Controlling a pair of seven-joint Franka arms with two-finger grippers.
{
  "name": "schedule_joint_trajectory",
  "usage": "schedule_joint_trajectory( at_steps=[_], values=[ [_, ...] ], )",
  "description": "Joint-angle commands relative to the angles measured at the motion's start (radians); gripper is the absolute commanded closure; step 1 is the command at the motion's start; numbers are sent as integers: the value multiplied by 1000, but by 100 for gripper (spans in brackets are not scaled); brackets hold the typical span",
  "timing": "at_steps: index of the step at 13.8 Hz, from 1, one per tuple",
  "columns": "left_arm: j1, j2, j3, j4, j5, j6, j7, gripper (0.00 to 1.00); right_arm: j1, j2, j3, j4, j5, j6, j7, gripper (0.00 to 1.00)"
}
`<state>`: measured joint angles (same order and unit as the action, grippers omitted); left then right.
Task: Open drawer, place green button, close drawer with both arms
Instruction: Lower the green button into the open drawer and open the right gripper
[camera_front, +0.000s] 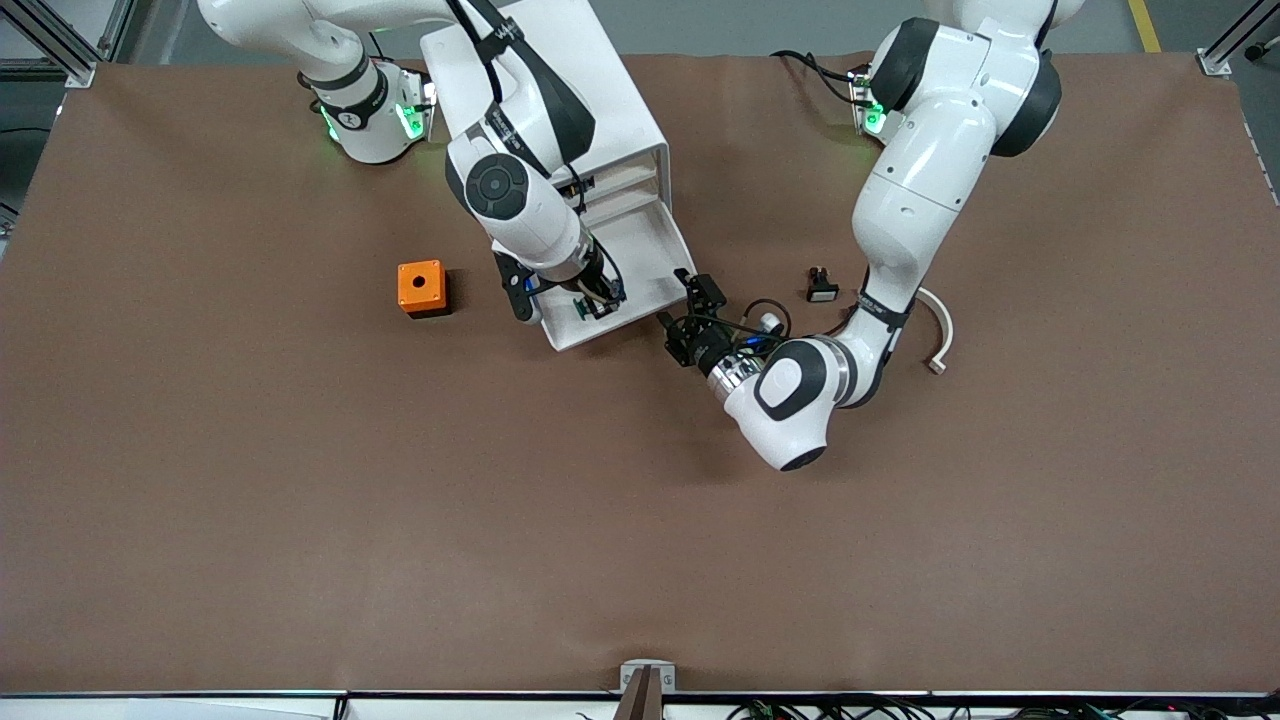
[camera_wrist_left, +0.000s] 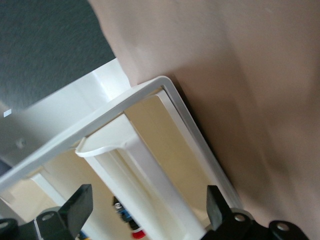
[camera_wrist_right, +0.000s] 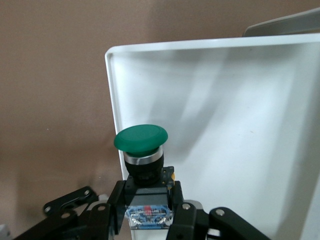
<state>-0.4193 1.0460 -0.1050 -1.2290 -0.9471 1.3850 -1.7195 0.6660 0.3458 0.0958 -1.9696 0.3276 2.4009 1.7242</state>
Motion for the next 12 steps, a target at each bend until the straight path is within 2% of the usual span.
schedule_joint_trajectory(
  at_steps=[1,2,3,5,6,7,9,12],
  values=[
    [17,-43,4,-6,-2,-15,202,0,36,21,-13,-31,4,76,34,83],
    [16,-44,8,17,1,-14,259,0,37,22,-15,-31,4,76,34,77],
    [10,-43,28,41,11,-9,312,0,35,21,-15,-31,4,73,35,52],
    [-22,-43,86,78,16,15,439,0,32,22,-16,-26,5,67,35,25],
    [-47,-44,129,89,21,43,519,0,29,18,-16,-25,4,60,31,6],
    [-73,-47,172,92,24,70,606,0,24,7,-21,-18,4,32,26,0],
    [-116,-70,244,92,25,121,717,0,11,-13,-42,41,-39,-90,25,0],
    [-150,-104,280,91,86,192,799,0,9,-30,-85,133,-220,-281,17,0]
  ],
)
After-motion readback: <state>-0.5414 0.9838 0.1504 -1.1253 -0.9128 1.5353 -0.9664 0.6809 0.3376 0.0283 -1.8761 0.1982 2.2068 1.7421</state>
